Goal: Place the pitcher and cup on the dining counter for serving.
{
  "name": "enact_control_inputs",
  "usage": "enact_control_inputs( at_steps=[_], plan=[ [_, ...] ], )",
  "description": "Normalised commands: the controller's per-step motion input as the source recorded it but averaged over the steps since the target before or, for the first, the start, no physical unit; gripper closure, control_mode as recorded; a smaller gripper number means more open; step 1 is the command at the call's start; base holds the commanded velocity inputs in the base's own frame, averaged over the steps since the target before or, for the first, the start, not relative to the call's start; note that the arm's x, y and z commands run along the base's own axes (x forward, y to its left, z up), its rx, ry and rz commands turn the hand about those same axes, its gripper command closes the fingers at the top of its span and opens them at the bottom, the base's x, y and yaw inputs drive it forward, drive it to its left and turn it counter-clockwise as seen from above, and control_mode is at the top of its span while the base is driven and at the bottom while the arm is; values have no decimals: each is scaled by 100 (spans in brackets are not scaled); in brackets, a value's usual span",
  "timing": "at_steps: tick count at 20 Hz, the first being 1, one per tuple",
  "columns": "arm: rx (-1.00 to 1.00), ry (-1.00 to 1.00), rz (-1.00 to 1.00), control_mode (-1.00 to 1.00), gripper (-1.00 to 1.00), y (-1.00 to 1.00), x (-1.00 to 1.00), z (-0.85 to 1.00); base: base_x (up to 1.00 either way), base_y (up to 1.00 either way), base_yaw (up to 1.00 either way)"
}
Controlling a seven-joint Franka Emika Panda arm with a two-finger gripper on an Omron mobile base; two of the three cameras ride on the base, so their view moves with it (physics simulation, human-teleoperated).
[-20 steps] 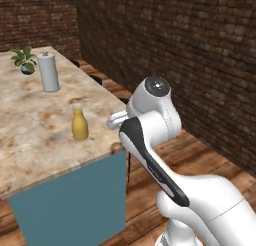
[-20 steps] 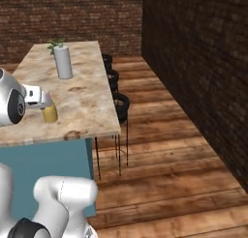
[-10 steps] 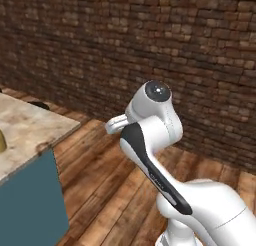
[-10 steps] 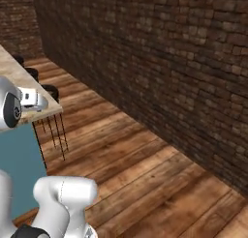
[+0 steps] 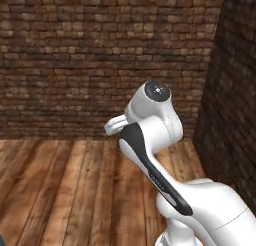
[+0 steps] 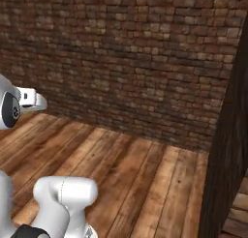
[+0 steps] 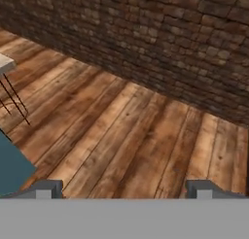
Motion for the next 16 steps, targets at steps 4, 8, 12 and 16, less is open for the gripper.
enact_control_inputs(
  at_steps=[4,8,12,16],
  plan=[
    [0,0,0,100,-100,0,0,0,-69,11,-86],
    [0,0,0,100,-100,0,0,0,-75,12,-84],
    [0,0,0,100,-100,0,0,0,-73,13,-85],
    [0,0,0,100,-100,0,0,0,-46,4,-86]
  ],
)
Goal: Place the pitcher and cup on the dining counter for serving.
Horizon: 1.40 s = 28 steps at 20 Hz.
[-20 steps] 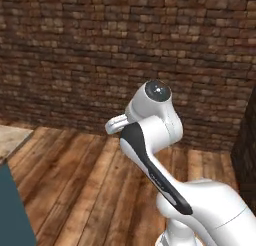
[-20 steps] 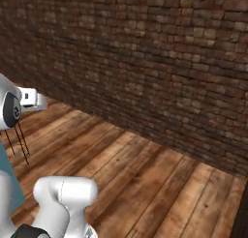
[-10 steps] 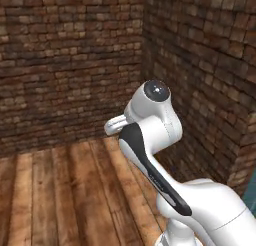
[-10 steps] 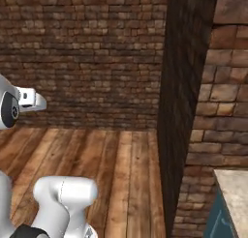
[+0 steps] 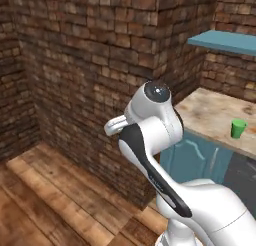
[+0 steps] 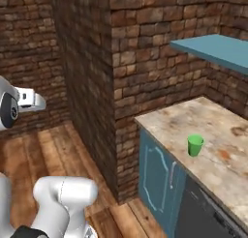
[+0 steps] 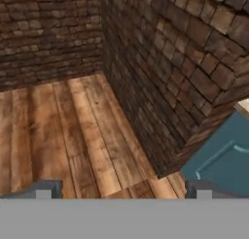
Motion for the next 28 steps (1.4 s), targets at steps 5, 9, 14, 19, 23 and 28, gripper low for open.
enact_control_inputs(
  at_steps=[5,9,14,19,23,28],
  plan=[
    [0,0,0,100,-100,0,0,0,-1,-6,-86],
    [0,0,0,100,-100,0,0,0,1,-2,-82],
    [0,0,0,100,-100,0,0,0,11,0,-76],
    [0,0,0,100,-100,0,0,0,0,0,-61],
    [0,0,0,100,-100,0,0,0,8,7,-45],
    [0,0,0,100,-100,0,0,0,41,25,-13]
  ],
)
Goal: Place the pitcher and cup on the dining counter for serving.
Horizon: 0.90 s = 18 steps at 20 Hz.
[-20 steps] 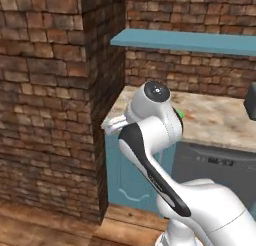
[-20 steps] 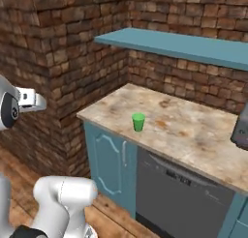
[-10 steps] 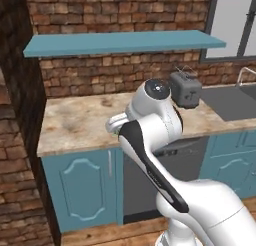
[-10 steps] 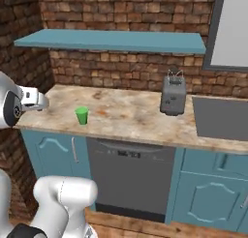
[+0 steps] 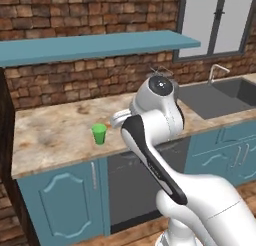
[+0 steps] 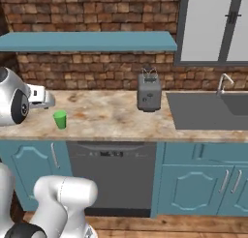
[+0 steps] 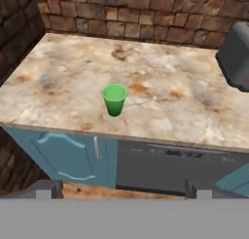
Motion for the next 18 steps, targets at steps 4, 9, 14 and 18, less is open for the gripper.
enact_control_inputs(
  at_steps=[4,9,14,18],
  plan=[
    [0,0,0,100,-100,0,0,0,52,2,0],
    [0,0,0,100,-100,0,0,0,53,14,0],
    [0,0,0,100,-100,0,0,0,41,22,0],
    [0,0,0,100,-100,0,0,0,32,43,0]
  ],
)
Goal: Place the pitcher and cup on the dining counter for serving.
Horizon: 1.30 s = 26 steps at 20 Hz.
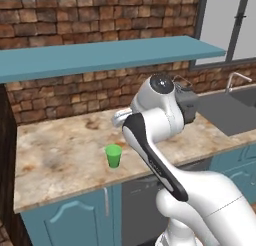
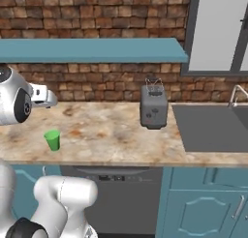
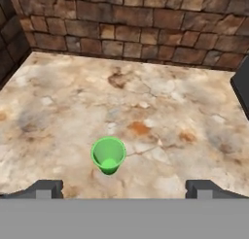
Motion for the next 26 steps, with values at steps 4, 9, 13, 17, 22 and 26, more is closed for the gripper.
enact_control_inputs(
  at_steps=[4,9,13,17,22,26],
  plan=[
    [0,0,0,100,-100,0,0,0,32,50,0],
    [0,0,0,100,-100,0,0,0,28,38,0],
    [0,4,0,-100,-100,0,3,-7,1,4,0],
    [0,25,-2,-100,-100,0,35,-44,0,0,0],
    [1,31,-10,-100,-100,-3,32,-45,0,0,0],
    [5,22,-14,-100,-100,-18,23,-38,0,0,0]
  ],
)
